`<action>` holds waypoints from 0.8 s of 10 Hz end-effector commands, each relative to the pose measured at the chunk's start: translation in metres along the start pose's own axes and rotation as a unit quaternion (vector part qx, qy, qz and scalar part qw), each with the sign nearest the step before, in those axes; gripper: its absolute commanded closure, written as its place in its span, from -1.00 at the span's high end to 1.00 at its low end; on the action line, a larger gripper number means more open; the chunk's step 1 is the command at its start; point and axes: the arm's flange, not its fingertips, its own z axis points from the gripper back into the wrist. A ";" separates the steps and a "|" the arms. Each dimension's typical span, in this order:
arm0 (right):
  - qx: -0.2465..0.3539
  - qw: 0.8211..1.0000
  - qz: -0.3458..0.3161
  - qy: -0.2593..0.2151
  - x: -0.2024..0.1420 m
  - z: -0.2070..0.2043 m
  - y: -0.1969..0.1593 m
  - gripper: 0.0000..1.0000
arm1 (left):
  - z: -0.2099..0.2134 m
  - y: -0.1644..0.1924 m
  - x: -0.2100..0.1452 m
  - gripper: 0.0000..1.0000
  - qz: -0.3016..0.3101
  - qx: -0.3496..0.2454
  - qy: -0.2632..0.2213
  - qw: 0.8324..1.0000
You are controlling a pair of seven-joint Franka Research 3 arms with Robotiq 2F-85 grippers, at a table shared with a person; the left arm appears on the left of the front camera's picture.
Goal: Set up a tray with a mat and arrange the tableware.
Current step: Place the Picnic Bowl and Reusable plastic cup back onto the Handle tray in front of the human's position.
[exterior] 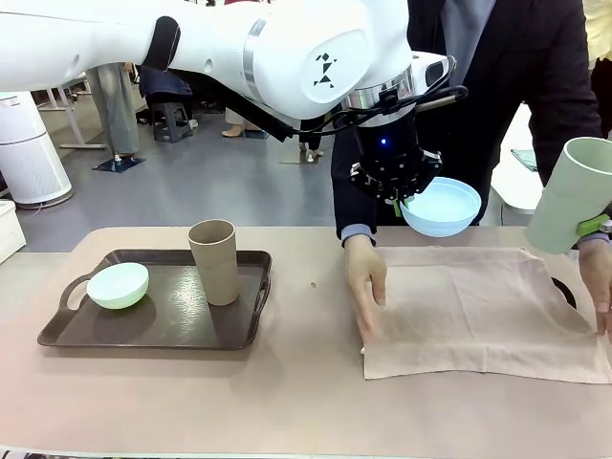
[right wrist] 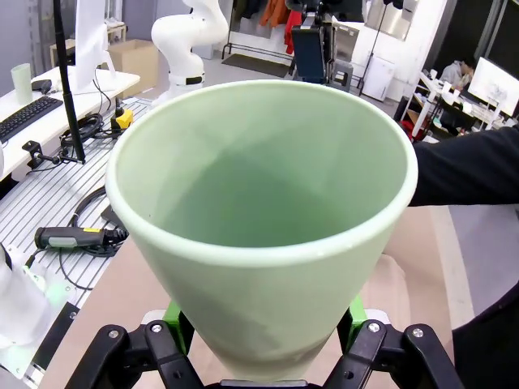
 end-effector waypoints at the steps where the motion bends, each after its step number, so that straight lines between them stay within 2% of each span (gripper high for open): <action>1: 0.003 1.000 0.005 -0.003 0.002 0.000 0.000 0.26 | 0.001 0.000 0.001 -1.00 0.000 0.000 -0.005 1.000; 8: 0.003 1.000 0.005 -0.003 0.002 0.000 0.000 0.26 | 0.001 0.000 0.001 -1.00 0.000 0.000 -0.005 1.000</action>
